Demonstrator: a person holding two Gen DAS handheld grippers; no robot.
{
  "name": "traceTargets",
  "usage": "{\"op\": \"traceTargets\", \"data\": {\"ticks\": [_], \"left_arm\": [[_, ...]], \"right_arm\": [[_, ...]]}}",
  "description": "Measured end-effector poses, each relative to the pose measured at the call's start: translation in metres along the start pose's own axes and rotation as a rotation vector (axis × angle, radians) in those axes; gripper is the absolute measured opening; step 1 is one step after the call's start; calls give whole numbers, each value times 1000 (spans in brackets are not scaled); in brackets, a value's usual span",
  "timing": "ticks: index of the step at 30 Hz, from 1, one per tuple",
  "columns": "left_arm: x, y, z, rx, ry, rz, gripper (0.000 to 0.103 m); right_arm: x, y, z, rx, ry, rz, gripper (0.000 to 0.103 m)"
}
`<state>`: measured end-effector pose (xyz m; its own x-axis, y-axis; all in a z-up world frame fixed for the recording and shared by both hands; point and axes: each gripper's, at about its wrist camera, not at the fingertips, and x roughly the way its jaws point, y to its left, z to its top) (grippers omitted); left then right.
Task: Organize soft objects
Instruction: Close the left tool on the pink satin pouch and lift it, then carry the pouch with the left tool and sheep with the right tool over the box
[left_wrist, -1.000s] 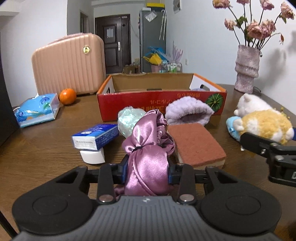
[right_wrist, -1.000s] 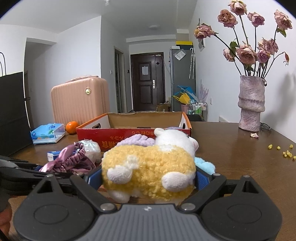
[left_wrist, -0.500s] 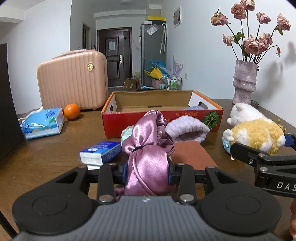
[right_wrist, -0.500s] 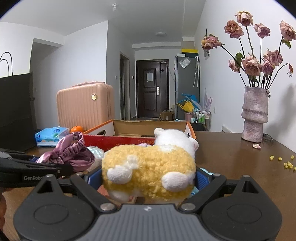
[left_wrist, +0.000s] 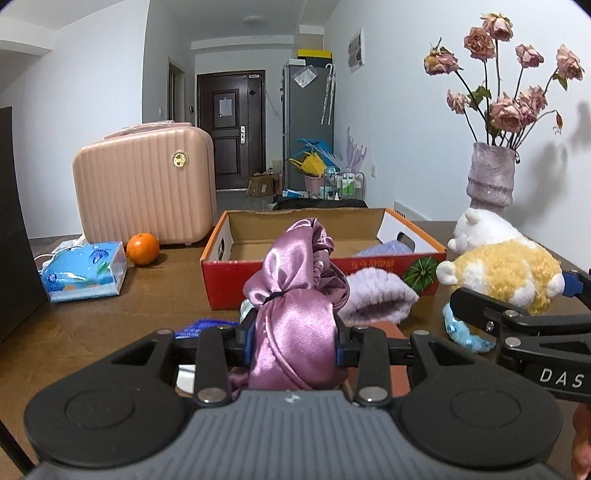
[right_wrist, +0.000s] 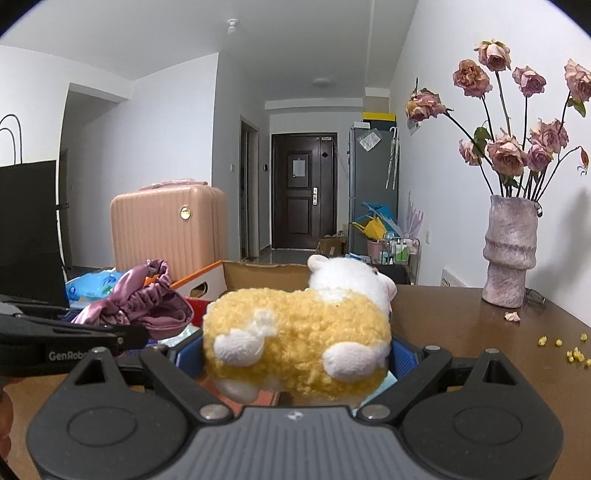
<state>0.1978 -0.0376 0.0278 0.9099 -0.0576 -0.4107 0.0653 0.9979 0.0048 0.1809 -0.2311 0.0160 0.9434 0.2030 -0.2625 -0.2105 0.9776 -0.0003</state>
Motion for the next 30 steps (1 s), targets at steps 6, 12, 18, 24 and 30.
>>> {"op": "traceTargets", "data": {"ticks": [6, 12, 18, 24, 30], "left_arm": [[6, 2, 13, -23, -20, 5, 37], [17, 5, 26, -43, -37, 16, 37], [31, 8, 35, -72, -46, 23, 37], [46, 11, 44, -82, -48, 22, 37], [61, 13, 57, -93, -58, 31, 37]], "right_arm": [[8, 1, 9, 6, -19, 2, 95], [21, 3, 17, 10, -34, 4, 95], [36, 3, 24, 16, -56, -3, 95], [51, 2, 29, 23, -58, -1, 95], [67, 0, 38, 32, -72, -6, 95]]}}
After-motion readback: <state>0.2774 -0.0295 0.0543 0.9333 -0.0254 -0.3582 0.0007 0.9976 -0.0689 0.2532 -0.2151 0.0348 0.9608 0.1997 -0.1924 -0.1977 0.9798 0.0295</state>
